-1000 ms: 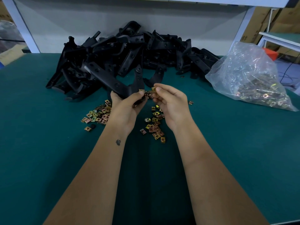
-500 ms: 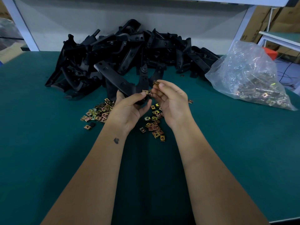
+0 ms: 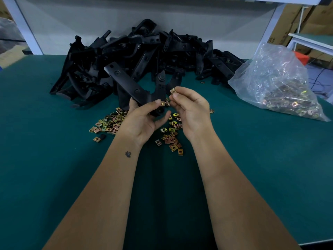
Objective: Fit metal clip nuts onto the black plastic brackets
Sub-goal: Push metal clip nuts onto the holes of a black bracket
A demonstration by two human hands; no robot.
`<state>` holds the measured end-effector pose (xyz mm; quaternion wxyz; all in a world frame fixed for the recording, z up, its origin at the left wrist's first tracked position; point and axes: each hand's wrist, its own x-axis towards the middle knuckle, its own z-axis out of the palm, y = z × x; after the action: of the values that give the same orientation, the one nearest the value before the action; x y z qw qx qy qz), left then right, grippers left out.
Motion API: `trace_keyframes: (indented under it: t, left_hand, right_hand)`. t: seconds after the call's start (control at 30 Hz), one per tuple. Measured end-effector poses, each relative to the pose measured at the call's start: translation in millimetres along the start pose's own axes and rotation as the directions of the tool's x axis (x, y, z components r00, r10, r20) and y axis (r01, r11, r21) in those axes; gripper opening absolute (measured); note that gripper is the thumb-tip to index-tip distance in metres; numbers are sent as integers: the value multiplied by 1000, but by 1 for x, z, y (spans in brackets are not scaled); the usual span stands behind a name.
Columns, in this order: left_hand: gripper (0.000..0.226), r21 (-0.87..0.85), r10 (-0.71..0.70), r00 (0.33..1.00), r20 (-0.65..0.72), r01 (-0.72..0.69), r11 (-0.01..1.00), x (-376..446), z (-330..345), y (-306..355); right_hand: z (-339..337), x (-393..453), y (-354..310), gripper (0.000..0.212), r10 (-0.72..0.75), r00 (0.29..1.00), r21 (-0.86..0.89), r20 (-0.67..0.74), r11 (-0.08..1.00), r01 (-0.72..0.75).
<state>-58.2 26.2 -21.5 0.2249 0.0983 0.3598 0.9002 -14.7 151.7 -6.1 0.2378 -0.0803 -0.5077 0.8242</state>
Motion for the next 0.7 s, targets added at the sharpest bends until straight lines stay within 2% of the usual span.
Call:
trace_keyframes:
  t: [0.17,0.37,0.7]
  left_hand:
    - [29,18,12,1000,-21,-12,1000,1,0,-1]
    - [37,59,8,1000,-8,-7,998,2,1,-2]
    - [35,47,-3,1000,-1,3,999,0,3,0]
  right_hand:
    - [1,-1,-1,17,2,1000,-11,21,1000,-2]
    - [3,-1,0,18,4,999,31,41,999,-5]
    - [0,1,-1,20,26,1000,88,7,996,-26]
